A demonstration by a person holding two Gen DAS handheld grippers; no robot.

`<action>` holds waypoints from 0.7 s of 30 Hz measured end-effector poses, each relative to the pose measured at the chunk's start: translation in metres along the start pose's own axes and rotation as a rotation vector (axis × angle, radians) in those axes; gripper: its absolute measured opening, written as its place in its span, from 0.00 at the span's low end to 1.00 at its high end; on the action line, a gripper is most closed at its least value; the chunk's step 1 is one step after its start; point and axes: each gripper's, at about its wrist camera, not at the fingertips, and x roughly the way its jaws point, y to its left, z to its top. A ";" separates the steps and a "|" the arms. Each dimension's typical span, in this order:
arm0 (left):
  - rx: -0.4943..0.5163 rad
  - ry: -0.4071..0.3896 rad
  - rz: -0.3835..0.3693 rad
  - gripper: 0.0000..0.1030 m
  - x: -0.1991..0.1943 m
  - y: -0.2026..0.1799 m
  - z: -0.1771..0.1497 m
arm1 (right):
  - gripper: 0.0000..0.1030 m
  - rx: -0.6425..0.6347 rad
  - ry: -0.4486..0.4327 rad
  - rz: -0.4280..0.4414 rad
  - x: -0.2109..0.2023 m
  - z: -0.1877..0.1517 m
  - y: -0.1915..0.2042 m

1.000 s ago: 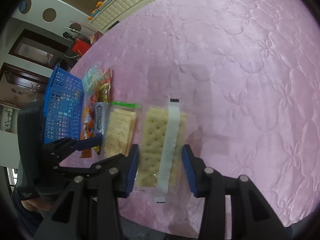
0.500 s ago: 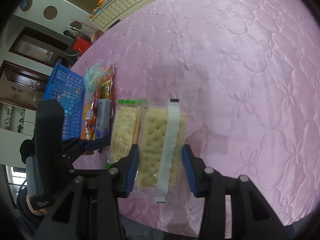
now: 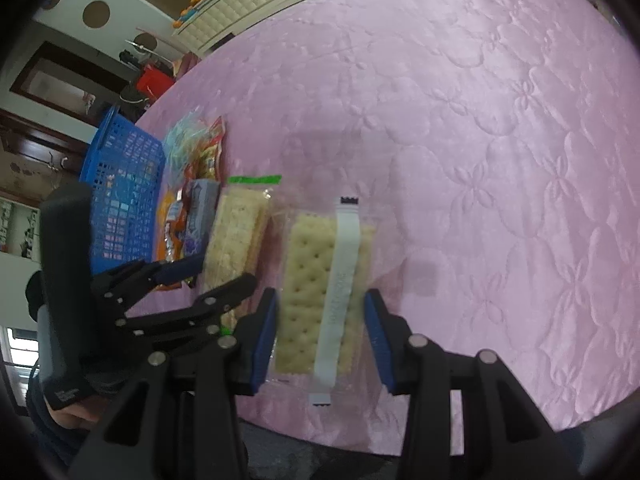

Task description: Organize snacks

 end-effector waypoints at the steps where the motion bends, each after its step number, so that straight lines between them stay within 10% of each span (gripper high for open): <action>1: -0.006 -0.019 -0.009 0.49 -0.007 0.002 -0.002 | 0.46 -0.005 -0.004 -0.007 -0.002 -0.001 0.003; 21: -0.137 -0.259 -0.054 0.49 -0.112 0.113 -0.048 | 0.46 -0.179 -0.117 -0.010 -0.047 -0.009 0.147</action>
